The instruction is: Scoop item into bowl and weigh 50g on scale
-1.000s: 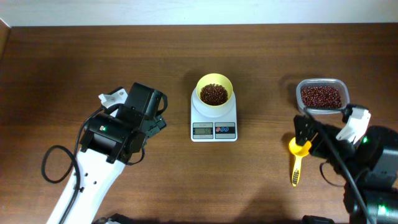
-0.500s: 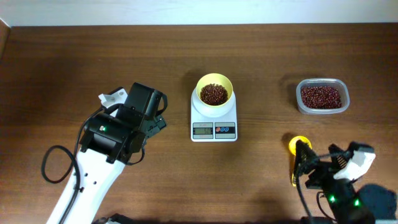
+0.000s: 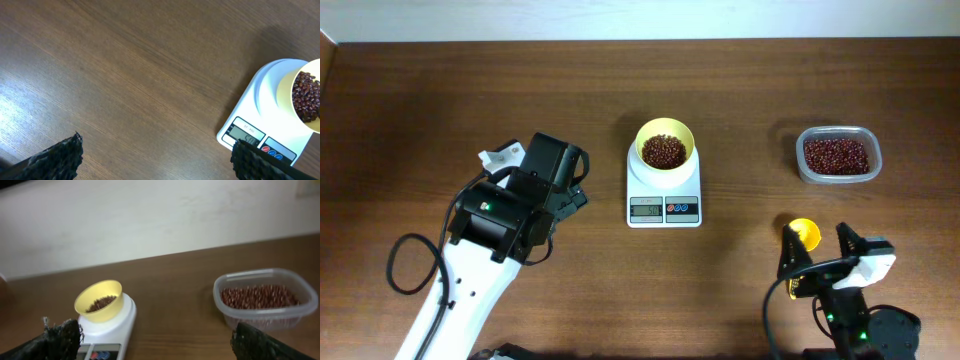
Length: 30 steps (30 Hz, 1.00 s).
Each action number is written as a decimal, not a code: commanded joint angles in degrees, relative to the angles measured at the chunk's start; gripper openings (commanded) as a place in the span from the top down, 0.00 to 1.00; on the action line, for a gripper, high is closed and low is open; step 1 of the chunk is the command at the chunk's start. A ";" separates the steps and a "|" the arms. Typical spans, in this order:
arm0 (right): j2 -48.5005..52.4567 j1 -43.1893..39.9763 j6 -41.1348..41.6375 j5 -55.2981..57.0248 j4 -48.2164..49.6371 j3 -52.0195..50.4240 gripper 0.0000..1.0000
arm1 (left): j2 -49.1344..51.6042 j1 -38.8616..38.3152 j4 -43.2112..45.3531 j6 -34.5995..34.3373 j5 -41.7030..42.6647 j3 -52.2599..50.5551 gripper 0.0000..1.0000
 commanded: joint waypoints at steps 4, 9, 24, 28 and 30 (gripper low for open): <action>-0.72 2.62 -15.87 0.50 0.52 -3.48 0.01 | -0.68 0.24 -0.07 0.07 -0.52 0.09 0.01; -0.72 2.60 -17.03 0.52 2.36 -6.64 0.01 | -0.68 0.24 -0.07 0.07 -0.52 0.11 0.01; -0.72 2.56 -22.36 -0.22 14.34 -14.43 0.01 | -0.68 0.24 -0.07 0.07 -0.52 0.11 0.01; -0.72 2.56 -22.38 -1.03 16.04 -14.43 0.01 | -0.68 0.24 -0.07 0.07 -0.52 0.11 0.01; -0.72 2.56 -22.36 -1.05 16.50 -14.43 0.01 | -0.68 0.24 -0.07 0.07 -0.52 0.11 0.01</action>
